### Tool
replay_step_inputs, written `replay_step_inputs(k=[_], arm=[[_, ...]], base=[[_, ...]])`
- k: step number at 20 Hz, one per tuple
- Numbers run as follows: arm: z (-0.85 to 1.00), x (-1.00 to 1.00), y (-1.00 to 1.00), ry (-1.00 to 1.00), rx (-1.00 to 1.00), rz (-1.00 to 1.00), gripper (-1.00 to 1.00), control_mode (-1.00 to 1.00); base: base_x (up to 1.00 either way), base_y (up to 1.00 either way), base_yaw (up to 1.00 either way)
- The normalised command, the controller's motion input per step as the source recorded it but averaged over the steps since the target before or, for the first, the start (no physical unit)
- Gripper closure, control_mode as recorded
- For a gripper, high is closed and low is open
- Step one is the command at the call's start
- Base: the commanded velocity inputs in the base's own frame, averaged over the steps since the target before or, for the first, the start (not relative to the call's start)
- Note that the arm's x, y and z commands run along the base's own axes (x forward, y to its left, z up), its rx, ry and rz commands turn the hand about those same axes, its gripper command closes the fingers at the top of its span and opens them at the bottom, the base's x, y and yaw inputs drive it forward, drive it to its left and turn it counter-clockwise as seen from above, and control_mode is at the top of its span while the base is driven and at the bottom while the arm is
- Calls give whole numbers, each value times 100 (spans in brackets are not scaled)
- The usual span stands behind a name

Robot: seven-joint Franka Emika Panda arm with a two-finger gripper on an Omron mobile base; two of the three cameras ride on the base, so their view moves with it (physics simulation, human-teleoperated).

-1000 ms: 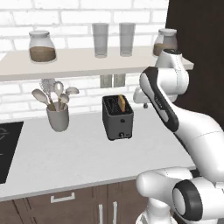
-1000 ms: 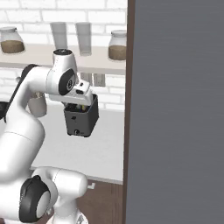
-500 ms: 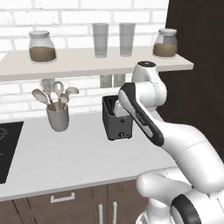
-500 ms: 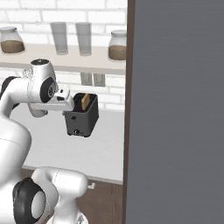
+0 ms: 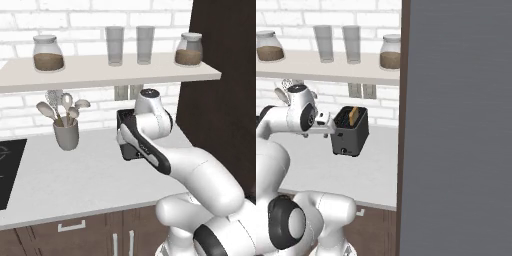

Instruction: Start the toaster. Once the lever pops up, take the bread to the plate on the dining counter.

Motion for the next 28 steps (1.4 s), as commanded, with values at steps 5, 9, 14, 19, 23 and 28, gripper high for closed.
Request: replay_step_inputs(k=[5,9,14,19,23,28], arm=[[-25,48,1,0,-1,0,-100,-100],[-19,33,0,0,-2,0,-100,-100],[-18,25,0,-1,-5,3,-100,-100],[-15,32,0,0,-6,9,-100,-100],[-14,29,0,0,-5,6,-100,-100],[-16,13,-5,-2,-6,4,-100,-100]], base=[[0,0,0],[0,0,0],[0,0,0],[0,0,0],[0,0,0],[0,0,0]])
